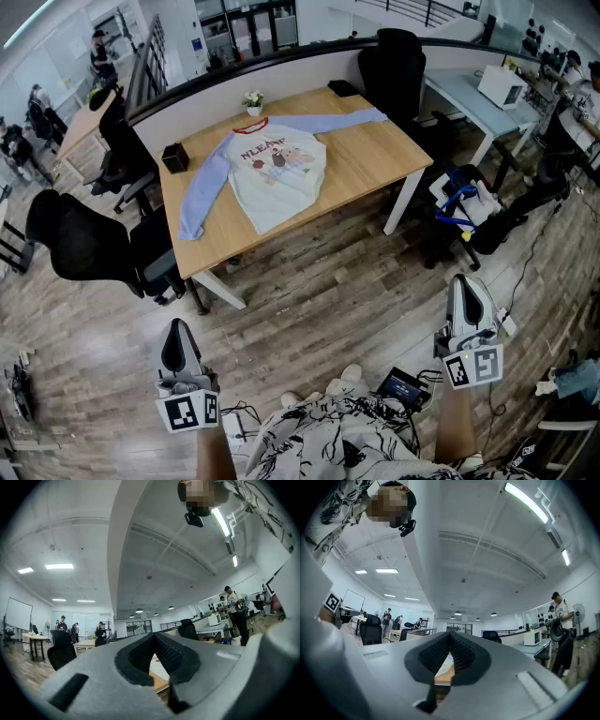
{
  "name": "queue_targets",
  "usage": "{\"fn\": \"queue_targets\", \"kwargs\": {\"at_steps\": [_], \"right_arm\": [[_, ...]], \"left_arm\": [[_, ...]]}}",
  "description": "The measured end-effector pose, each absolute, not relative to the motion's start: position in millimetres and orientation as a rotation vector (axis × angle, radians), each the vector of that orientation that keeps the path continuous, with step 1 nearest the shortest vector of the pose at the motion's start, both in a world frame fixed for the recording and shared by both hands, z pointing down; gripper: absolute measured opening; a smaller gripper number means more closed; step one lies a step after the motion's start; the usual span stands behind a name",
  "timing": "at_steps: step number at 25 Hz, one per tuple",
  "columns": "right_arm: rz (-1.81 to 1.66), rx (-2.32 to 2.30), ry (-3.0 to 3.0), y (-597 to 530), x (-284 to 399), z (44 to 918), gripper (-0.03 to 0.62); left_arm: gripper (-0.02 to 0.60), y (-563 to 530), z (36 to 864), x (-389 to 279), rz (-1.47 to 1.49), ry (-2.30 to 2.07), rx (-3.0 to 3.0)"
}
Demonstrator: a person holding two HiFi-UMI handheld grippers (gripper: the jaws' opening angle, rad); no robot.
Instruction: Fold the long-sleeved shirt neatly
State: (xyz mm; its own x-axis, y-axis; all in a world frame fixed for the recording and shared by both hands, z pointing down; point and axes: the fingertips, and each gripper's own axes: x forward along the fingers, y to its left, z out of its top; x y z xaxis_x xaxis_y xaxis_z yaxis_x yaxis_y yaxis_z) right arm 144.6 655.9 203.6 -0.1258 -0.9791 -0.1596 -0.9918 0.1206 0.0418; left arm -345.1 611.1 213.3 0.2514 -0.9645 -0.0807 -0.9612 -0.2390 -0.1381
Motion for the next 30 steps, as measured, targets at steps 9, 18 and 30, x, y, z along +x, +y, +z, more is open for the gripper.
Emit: {"fn": "queue_targets", "kwargs": {"at_steps": [9, 18, 30], "right_arm": [[0.22, -1.997, 2.284, 659.1, 143.1, 200.6, -0.002], [0.181, -1.915, 2.217, 662.0, 145.1, 197.8, -0.002], [0.148, -1.913, 2.239, 650.3, 141.6, 203.7, 0.317]], "left_arm": [[0.002, 612.7, 214.3, -343.9, -0.009, 1.847, -2.37], [0.003, 620.5, 207.3, -328.3, 0.167, 1.762, -2.465], [0.334, 613.9, 208.9, -347.4, 0.134, 1.905, -2.333]]}}
